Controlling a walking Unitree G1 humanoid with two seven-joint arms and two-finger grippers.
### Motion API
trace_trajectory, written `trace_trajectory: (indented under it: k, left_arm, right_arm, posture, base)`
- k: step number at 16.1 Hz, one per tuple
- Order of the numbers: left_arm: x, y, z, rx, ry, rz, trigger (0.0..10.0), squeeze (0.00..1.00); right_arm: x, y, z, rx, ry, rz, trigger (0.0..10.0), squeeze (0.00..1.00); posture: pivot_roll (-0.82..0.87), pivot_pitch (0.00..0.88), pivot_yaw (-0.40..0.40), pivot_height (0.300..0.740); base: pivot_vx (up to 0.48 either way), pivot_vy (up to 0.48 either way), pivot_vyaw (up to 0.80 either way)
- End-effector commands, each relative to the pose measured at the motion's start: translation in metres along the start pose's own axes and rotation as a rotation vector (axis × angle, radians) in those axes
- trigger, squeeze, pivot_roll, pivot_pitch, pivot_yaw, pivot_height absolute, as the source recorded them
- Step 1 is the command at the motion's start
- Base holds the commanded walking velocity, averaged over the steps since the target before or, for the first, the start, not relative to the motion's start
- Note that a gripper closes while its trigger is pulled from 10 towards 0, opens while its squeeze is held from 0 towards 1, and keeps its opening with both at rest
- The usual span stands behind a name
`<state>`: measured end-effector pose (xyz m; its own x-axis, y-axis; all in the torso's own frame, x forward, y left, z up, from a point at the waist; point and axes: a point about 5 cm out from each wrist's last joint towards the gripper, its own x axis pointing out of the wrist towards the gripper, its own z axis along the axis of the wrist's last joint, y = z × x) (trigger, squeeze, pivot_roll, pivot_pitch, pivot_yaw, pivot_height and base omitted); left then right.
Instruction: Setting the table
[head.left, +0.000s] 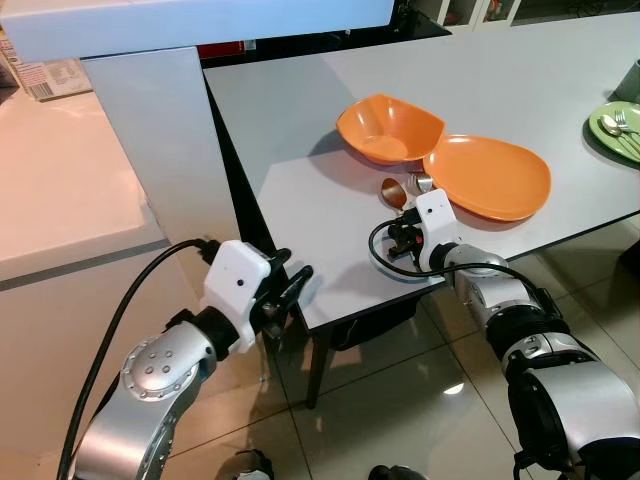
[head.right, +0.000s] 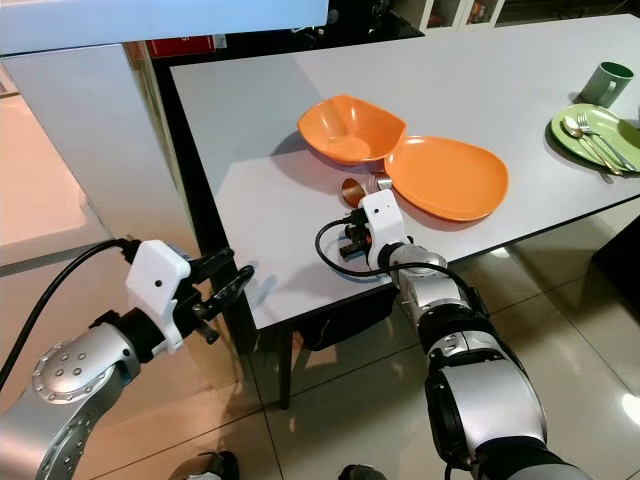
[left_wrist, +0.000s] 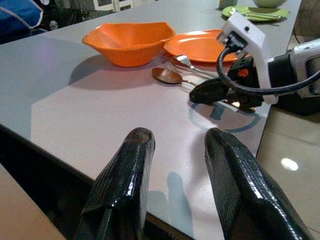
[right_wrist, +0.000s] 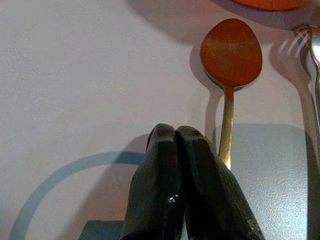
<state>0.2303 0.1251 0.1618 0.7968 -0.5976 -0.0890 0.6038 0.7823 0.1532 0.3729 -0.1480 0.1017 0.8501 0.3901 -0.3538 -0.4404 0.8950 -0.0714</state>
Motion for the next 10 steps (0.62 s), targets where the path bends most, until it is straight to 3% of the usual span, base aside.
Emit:
trace_trajectory:
  k: [1,10]
  left_arm:
    - [0.001,-0.003,0.000,-0.005,0.002,-0.020,10.0,0.00]
    - [0.004,0.000,0.001,0.004,-0.006,-0.024,10.0,0.00]
  right_arm:
    - [-0.008,-0.013,-0.017,0.010,0.069,-0.065,0.0,0.00]
    - [-0.012,-0.027,-0.010,0.015,0.046,-0.119,0.0,0.00]
  posture:
    - [0.07,0.110,-0.014,0.740]
    - [0.07,0.099,-0.011,0.740]
  base:
    - [0.000,0.000,0.00]
    - [0.000,0.000,0.00]
